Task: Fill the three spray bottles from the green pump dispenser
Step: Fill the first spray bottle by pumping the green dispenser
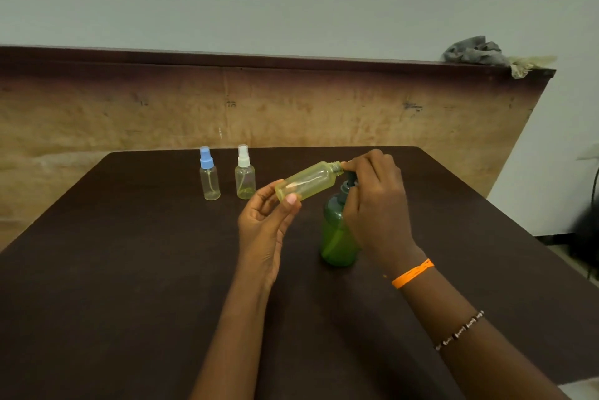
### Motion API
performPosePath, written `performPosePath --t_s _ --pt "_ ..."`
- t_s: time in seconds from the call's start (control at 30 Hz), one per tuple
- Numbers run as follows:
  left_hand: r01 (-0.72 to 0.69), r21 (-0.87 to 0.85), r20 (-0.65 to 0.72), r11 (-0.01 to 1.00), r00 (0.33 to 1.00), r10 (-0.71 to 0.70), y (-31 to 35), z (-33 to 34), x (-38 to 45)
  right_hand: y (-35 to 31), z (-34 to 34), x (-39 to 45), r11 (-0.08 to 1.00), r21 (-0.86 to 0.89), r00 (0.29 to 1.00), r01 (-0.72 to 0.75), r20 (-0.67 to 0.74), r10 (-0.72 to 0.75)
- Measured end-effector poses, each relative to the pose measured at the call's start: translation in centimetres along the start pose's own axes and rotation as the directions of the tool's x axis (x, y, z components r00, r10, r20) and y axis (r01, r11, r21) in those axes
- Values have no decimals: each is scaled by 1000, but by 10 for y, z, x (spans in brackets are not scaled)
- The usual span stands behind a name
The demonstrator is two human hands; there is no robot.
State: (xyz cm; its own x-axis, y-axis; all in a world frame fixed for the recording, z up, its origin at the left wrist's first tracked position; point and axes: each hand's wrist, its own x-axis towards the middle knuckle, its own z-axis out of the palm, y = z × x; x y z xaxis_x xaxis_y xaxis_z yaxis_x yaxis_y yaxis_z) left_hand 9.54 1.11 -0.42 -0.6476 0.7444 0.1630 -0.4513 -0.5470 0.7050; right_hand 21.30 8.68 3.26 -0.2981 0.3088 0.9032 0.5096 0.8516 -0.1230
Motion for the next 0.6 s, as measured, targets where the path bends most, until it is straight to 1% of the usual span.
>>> performPosePath --t_s 0.07,0.13,0.2,0.27,0.37,0.5,0.6 --pt "3 0 4 1000 1000 -3 0 0 0 3 -3 1 1000 18 1000 19 21 -19" --pt "1 -2 13 1000 1000 -1 0 -1 1 2 -1 -4 999 34 1000 -8 -14 9" --pt "-1 4 19 1000 1000 1 -1 -1 1 0 5 -10 999 12 997 -31 -65 32" --pt "1 6 7 1000 1000 -1 -1 -1 1 0 10 -10 1000 -14 997 -28 -79 27" --pt "10 0 -1 1000 1000 -10 0 0 -1 2 7 -4 1000 0 997 -11 -71 11" --pt "10 10 11 1000 1000 -10 0 0 -3 2 1 2 1000 19 1000 4 -6 -4" --pt "8 7 20 1000 1000 -8 -1 -2 -1 0 6 -6 999 18 998 -39 -50 40"
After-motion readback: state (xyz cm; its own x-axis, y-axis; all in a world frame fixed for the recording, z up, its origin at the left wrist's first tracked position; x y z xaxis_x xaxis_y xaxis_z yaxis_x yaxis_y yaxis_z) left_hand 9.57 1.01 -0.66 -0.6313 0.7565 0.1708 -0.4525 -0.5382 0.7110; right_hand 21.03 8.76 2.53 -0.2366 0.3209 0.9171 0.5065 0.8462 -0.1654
